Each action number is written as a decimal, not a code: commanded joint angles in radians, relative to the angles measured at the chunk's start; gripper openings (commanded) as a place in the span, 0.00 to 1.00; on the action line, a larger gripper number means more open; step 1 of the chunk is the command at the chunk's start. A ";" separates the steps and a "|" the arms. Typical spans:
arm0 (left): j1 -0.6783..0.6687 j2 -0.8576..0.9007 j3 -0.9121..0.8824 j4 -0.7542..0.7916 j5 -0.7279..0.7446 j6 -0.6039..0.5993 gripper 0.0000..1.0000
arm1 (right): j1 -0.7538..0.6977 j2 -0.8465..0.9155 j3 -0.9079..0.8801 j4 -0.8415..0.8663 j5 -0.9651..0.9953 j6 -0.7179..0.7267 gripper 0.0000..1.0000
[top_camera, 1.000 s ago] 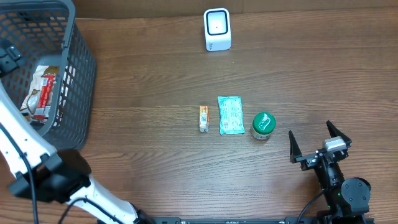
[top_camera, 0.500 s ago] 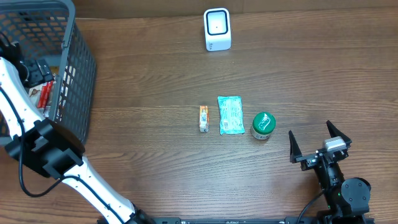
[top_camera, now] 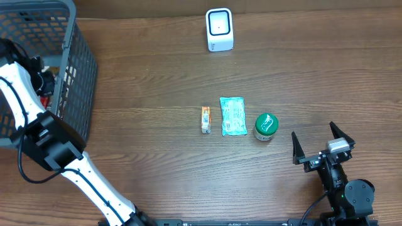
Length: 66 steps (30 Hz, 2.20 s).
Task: Scan the item barcode
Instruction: 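Lower the left gripper into the basket and grasp the red-and-white snack bag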
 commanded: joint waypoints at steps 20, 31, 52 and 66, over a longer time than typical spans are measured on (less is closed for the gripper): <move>0.013 0.131 -0.003 -0.004 0.002 0.045 0.86 | -0.003 -0.007 -0.010 0.003 0.001 -0.004 1.00; 0.013 0.131 -0.069 0.008 0.002 0.035 0.83 | -0.003 -0.007 -0.010 0.003 0.001 -0.004 1.00; 0.011 0.128 -0.027 -0.024 0.013 -0.021 0.04 | -0.003 -0.007 -0.010 0.003 0.001 -0.004 1.00; 0.011 0.128 0.433 -0.235 0.039 -0.282 0.04 | -0.003 -0.007 -0.010 0.003 0.001 -0.004 1.00</move>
